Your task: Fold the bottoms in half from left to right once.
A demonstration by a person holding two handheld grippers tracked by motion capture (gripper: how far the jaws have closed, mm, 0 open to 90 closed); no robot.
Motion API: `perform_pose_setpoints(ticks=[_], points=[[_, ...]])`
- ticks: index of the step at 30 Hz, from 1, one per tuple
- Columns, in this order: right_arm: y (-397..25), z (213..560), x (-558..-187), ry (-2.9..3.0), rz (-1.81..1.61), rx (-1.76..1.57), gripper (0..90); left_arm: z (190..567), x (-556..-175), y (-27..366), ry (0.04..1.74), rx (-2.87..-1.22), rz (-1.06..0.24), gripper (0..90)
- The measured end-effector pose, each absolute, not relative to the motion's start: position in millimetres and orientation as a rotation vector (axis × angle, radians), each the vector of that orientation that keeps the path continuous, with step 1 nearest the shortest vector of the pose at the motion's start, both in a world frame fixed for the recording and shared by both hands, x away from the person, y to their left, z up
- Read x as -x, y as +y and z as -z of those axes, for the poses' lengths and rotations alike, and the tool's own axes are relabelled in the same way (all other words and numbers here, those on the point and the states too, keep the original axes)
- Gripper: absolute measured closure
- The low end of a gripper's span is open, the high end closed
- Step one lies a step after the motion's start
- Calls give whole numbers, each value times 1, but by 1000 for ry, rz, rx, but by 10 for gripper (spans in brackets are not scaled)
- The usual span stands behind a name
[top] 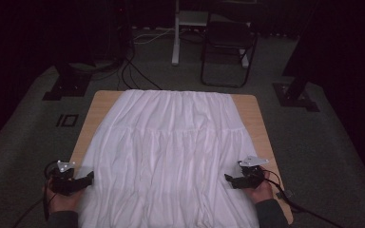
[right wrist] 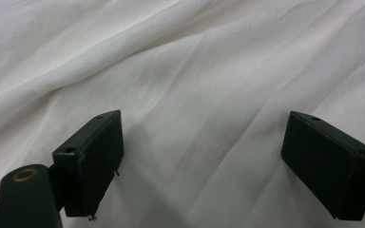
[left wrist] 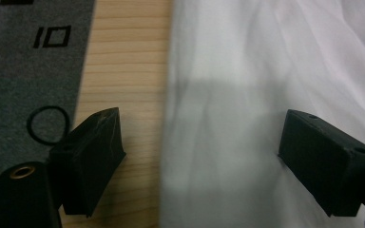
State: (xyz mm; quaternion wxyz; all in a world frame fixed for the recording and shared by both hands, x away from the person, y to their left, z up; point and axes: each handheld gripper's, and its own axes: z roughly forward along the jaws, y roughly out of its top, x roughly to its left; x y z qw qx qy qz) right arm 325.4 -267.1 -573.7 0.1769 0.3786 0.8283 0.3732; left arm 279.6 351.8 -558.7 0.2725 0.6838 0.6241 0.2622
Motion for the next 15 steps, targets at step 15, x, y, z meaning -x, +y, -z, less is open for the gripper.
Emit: perform_pose_setpoints(ticks=[15], points=[[-269, 571, -320, 2319, -1068, -1086, 382, 558, -262, 345, 1617, -1874, -681, 208]])
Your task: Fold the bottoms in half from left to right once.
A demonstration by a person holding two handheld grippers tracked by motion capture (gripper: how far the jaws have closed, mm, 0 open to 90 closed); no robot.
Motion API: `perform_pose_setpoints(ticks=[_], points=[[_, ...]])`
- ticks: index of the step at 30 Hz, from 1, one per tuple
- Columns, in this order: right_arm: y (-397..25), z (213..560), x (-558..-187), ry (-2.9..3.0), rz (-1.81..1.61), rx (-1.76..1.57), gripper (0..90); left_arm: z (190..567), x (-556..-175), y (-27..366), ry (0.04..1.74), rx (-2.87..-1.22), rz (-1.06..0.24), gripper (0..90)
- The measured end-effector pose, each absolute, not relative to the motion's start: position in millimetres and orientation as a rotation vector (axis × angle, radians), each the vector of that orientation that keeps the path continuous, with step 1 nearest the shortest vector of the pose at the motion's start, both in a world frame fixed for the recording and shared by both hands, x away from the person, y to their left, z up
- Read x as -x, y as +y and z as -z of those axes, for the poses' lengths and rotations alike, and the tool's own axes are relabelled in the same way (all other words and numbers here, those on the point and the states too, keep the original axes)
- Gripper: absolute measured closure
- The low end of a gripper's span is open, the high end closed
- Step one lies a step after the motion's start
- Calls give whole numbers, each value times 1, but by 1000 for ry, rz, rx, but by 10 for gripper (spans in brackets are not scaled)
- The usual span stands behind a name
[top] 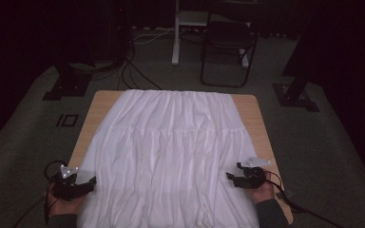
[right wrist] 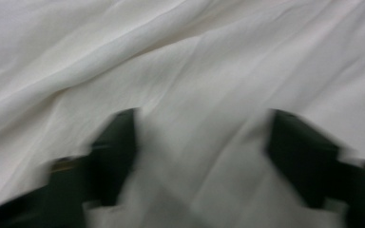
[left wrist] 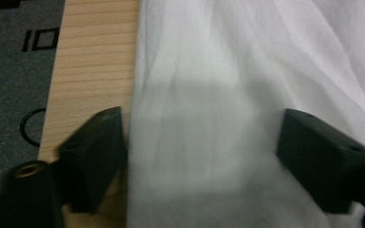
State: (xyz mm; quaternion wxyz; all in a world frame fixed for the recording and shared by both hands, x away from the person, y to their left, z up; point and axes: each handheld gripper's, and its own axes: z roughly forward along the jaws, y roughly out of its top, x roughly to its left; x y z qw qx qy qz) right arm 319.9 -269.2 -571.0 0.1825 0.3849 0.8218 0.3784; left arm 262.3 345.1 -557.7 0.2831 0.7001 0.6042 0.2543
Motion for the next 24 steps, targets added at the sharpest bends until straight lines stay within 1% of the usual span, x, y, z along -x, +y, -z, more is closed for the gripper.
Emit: perform_pose_setpoints(ticks=[1, 2, 4, 5, 6, 7, 8, 9, 10, 12, 17, 24], points=[[-273, 566, -316, 2294, -1055, -1087, 392, 557, -262, 346, 1616, -1874, -681, 341], [-275, 563, -314, 2264, -1051, -1097, 392, 556, -260, 347, 1617, -1870, -680, 411], [-290, 550, -305, 2156, -1066, -1149, 385, 555, -259, 350, 1618, -1859, -673, 601], [-301, 544, -300, 2094, -1064, -1190, 349, 555, -259, 351, 1622, -1855, -668, 686], [-308, 542, -298, 2067, -1046, -1220, 322, 555, -259, 351, 1622, -1855, -668, 738], [-308, 542, -298, 2067, -1046, -1220, 322, 554, -260, 352, 1618, -1850, -649, 738], [-308, 542, -298, 2067, -1046, -1220, 322, 554, -260, 352, 1618, -1850, -649, 817], [-321, 542, -295, 2038, -1016, -1284, 288, 553, -260, 350, 1605, -1881, -656, 817], [-335, 547, -290, 2028, -955, -1330, 264, 553, -261, 347, 1606, -1894, -673, 855], [-342, 551, -288, 2040, -918, -1369, 211, 552, -261, 343, 1608, -1915, -700, 860], [-346, 558, -285, 2073, -928, -1399, 205, 552, -261, 343, 1606, -1918, -703, 861], [-334, 565, -288, 2147, -886, -1368, 201, 552, -261, 340, 1598, -1939, -728, 861]])
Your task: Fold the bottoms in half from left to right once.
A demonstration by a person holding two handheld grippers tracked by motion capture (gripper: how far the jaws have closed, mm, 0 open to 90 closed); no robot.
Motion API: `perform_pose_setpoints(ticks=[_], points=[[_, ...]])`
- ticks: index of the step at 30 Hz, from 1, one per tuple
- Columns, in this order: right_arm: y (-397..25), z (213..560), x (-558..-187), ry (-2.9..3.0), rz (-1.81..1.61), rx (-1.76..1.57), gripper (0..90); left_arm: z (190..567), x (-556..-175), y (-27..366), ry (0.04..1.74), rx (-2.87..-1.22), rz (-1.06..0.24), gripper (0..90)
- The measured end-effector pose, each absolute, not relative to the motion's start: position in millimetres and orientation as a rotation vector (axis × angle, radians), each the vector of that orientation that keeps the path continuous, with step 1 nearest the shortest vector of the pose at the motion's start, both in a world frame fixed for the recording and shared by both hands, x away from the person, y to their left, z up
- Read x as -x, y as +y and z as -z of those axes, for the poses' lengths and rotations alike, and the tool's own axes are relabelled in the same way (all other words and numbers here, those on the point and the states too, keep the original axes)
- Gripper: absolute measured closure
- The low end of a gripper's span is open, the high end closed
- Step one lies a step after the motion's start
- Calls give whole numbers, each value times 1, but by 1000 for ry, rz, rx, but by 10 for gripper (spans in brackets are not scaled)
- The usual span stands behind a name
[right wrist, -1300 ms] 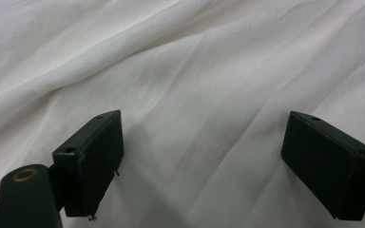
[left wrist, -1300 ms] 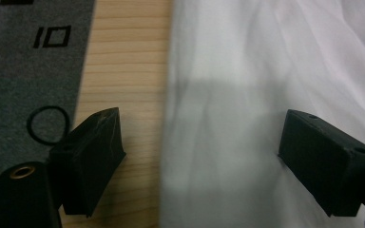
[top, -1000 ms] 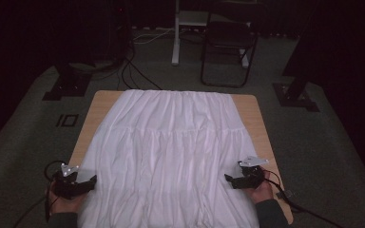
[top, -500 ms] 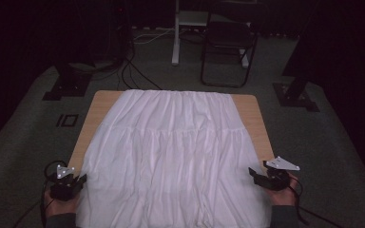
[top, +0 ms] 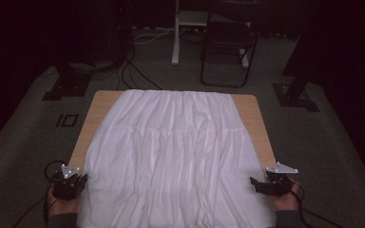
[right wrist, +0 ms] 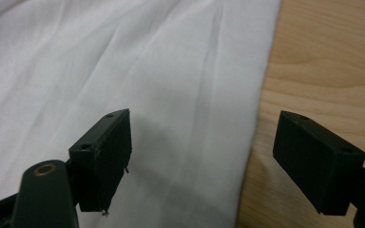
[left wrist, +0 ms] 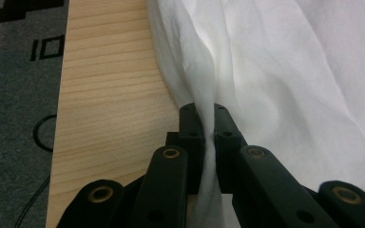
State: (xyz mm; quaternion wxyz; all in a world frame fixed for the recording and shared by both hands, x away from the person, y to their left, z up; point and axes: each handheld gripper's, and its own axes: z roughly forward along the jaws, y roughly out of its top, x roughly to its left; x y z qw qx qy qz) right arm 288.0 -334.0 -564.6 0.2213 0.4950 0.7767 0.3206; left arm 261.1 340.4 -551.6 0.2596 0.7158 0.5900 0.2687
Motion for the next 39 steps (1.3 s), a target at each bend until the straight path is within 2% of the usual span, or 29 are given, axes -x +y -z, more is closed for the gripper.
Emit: perform_pose_setpoints(ticks=[1, 3, 4, 6, 9, 23, 26, 29, 35, 37, 39], points=[[-333, 566, -289, 2157, -869, -1369, 211, 551, -261, 340, 1598, -1939, -730, 862], [-334, 568, -290, 2176, -911, -1383, 290, 551, -261, 341, 1597, -1940, -738, 862], [-335, 567, -290, 2176, -913, -1378, 371, 550, -260, 340, 1597, -1936, -749, 862], [-337, 564, -289, 2178, -915, -1379, 652, 548, -259, 341, 1593, -1931, -770, 863], [-343, 563, -290, 2153, -912, -1416, 856, 544, -257, 341, 1588, -1921, -816, 866], [-363, 564, -294, 2004, -858, -1549, 883, 519, -260, 397, 1727, -1823, -1064, 874], [-363, 564, -294, 2007, -852, -1542, 884, 510, -258, 406, 1894, -1704, -1253, 876], [-362, 564, -294, 2010, -858, -1539, 884, 496, -255, 407, 1976, -1594, -1357, 877], [-362, 565, -293, 2013, -874, -1538, 882, 464, -248, 383, 1832, -1626, -1441, 875], [-362, 565, -293, 2017, -879, -1535, 881, 451, -245, 377, 1759, -1615, -1391, 875], [-361, 565, -293, 2020, -884, -1533, 880, 438, -243, 367, 1646, -1632, -1276, 874]])
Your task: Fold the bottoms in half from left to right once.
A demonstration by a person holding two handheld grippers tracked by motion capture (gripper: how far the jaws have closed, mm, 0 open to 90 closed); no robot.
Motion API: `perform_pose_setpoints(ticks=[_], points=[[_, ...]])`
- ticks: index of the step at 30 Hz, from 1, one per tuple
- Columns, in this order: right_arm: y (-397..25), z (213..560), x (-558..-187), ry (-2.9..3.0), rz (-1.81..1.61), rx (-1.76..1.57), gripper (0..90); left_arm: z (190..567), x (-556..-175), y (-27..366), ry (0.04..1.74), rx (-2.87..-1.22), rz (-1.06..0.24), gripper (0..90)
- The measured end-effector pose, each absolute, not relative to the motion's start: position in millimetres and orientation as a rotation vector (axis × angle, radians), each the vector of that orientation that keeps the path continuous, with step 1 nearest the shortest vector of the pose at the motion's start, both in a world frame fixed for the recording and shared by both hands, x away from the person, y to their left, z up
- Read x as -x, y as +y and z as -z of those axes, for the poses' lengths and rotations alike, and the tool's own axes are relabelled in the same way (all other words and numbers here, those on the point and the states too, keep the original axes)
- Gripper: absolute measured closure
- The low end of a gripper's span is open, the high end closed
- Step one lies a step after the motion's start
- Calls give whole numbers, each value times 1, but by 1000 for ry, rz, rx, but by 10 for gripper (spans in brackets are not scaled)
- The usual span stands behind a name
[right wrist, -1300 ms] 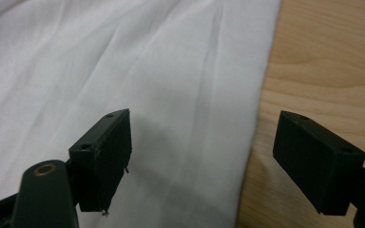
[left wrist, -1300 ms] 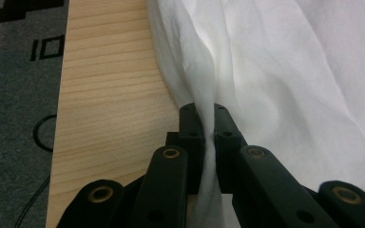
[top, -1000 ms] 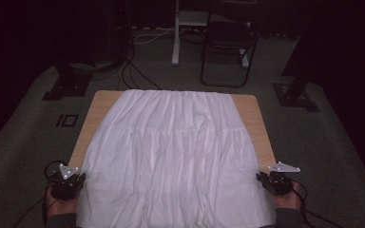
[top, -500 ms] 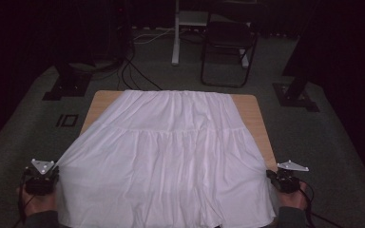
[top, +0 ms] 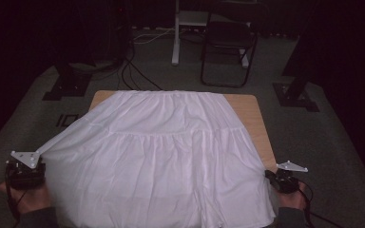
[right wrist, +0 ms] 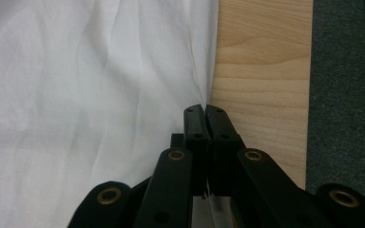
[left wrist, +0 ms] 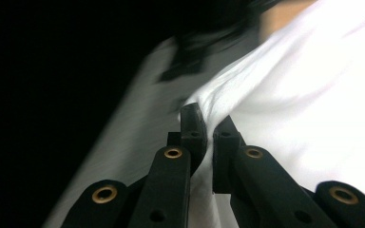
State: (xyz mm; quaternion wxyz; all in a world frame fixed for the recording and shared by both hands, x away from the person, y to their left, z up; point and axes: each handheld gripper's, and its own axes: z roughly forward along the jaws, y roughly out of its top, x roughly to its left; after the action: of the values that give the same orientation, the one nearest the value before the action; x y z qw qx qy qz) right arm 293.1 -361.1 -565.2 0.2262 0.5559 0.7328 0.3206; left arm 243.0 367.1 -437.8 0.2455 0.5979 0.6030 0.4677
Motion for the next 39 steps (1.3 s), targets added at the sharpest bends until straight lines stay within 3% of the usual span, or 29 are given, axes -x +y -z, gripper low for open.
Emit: perform_pose_setpoints(ticks=[9, 17, 24, 30, 32, 36, 39], points=[[-359, 566, -293, 2028, -889, -1516, 879, 393, -251, 291, 1144, -1734, -900, 873], [-359, 566, -293, 2025, -900, -1521, 878, 366, -285, 174, 729, -1814, -588, 873], [-359, 566, -293, 2022, -900, -1522, 878, 398, -307, 45, 458, -1956, -344, 873], [-359, 566, -293, 2019, -898, -1516, 875, 462, -331, -28, 443, -2120, -212, 871], [-358, 566, -293, 2017, -892, -1518, 816, 474, -334, -32, 465, -2118, -185, 857], [-353, 558, -292, 1967, -898, -1507, 581, 474, -333, -23, 473, -2101, -178, 600], [-341, 539, -289, 1920, -947, -1459, 513, 465, -328, -3, 483, -2060, -176, 548]])
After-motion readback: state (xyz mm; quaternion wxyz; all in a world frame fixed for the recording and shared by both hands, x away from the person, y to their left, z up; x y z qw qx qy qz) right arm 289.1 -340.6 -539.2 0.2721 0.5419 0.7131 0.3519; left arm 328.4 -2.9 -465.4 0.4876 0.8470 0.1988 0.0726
